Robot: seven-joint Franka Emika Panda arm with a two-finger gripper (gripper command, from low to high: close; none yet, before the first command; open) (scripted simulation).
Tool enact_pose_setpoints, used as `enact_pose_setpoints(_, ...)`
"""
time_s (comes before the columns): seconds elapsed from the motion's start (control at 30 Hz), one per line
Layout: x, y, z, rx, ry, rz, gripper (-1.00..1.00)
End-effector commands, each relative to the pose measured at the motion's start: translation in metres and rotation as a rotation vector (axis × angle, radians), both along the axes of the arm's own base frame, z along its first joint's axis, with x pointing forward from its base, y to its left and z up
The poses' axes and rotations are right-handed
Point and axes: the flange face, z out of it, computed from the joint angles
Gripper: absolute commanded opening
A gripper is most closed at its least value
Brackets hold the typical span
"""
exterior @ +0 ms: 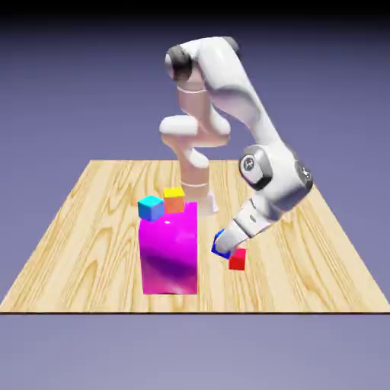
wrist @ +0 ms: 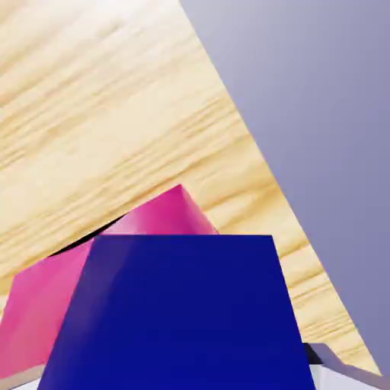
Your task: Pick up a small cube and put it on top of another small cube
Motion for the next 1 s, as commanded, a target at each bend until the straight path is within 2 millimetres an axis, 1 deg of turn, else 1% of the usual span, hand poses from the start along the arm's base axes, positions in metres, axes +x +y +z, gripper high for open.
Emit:
enact_pose_setpoints(0.0,-0.005,-0.015,0.008,0.003,-0.011,-0.086,-1.0)
enact_pose_setpoints(0.13,-0.029,-0.071,0.039,0.037,-0.049,-0.43,-1.0)
enact_pose_setpoints(0.27,-0.059,-0.117,0.07,0.096,-0.072,-0.766,-1.0)
enact_pose_setpoints(0.4,-0.093,-0.155,0.101,0.188,-0.073,-1.084,-1.0)
enact_pose_setpoints(0.43,-0.102,-0.161,0.116,0.229,-0.077,-1.134,-1.0)
enact_pose_setpoints(0.47,-0.103,-0.162,0.119,0.239,-0.078,-1.143,-1.0)
enact_pose_setpoints(0.5,-0.103,-0.162,0.119,0.239,-0.078,-1.143,-1.0)
enact_pose_setpoints(0.67,-0.125,-0.155,0.06,0.239,-0.078,-1.143,-1.0)
enact_pose_setpoints(0.7,-0.127,-0.154,0.056,0.239,-0.078,-1.143,-1.0)
enact_pose_setpoints(0.73,-0.127,-0.154,0.056,0.239,-0.078,-1.143,1.0)
enact_pose_setpoints(0.77,-0.127,-0.154,0.056,0.239,-0.078,-1.143,1.0)
enact_pose_setpoints(0.93,-0.105,-0.162,0.115,0.239,-0.078,-1.143,1.0)
enact_pose_setpoints(0.97,-0.103,-0.162,0.119,0.239,-0.078,-1.143,1.0)
